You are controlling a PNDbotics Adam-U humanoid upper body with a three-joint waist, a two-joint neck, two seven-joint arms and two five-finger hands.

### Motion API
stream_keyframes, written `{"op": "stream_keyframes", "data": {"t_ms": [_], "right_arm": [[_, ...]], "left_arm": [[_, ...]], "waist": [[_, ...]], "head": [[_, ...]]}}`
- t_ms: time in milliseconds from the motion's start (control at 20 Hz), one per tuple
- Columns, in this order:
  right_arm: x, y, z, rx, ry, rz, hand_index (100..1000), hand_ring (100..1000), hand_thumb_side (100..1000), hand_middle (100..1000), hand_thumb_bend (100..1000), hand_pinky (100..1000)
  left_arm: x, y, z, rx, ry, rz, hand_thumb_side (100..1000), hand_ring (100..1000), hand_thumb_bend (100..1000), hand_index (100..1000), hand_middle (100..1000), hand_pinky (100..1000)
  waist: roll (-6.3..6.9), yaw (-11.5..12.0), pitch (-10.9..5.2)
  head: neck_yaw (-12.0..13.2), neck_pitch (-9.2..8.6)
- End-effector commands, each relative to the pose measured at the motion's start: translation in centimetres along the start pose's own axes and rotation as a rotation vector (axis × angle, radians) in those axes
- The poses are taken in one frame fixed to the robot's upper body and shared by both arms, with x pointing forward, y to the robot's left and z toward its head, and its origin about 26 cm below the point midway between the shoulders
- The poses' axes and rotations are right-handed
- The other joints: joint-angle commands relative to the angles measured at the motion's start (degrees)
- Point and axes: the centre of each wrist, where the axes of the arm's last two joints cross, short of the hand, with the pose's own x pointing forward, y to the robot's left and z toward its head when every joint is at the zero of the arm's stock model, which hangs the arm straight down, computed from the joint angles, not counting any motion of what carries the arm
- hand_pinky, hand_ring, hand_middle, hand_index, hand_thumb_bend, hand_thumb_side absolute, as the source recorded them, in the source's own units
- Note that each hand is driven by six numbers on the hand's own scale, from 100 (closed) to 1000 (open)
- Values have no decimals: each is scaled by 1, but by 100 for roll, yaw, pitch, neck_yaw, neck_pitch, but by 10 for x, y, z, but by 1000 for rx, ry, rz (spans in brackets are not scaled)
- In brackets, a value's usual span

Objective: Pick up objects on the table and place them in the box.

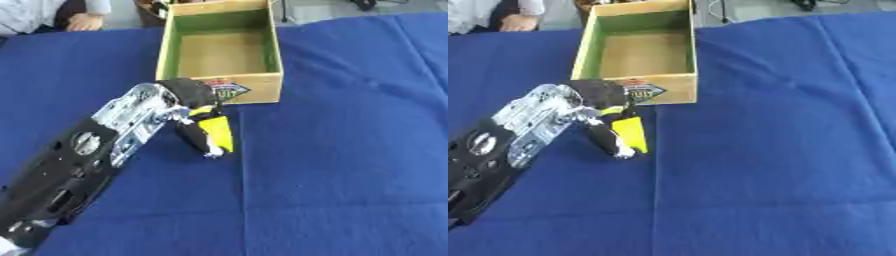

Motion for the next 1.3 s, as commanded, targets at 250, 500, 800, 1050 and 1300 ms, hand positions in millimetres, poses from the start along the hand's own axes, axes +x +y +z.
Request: {"op": "stream_keyframes", "data": {"t_ms": [250,500,800,1050,1300], "right_arm": [[6,-3,-6,-6,-25,2,721,697,877,521,100,666],[6,-3,-6,-8,-23,3,721,697,876,520,100,666],[6,-4,-5,-7,-21,5,721,697,875,521,100,666],[5,-4,-5,-6,-20,8,722,697,874,521,100,666],[5,-5,-5,-6,-19,12,722,697,873,521,100,666]], "left_arm": [[-3,11,8,39,29,-53,570,537,130,696,508,299],[-3,13,10,43,42,-62,517,510,100,679,493,254],[-3,24,19,80,40,-63,536,491,100,665,480,224],[-3,45,42,124,15,-53,547,481,100,663,472,214],[-6,66,70,184,4,-18,545,477,100,663,470,211]], "waist": [[-35,1,-107],[-40,6,-112],[-39,16,-132],[-27,38,-160],[-11,57,-182]], "head": [[10,-61],[11,-66],[7,-61],[-9,-51],[-40,-66]]}}
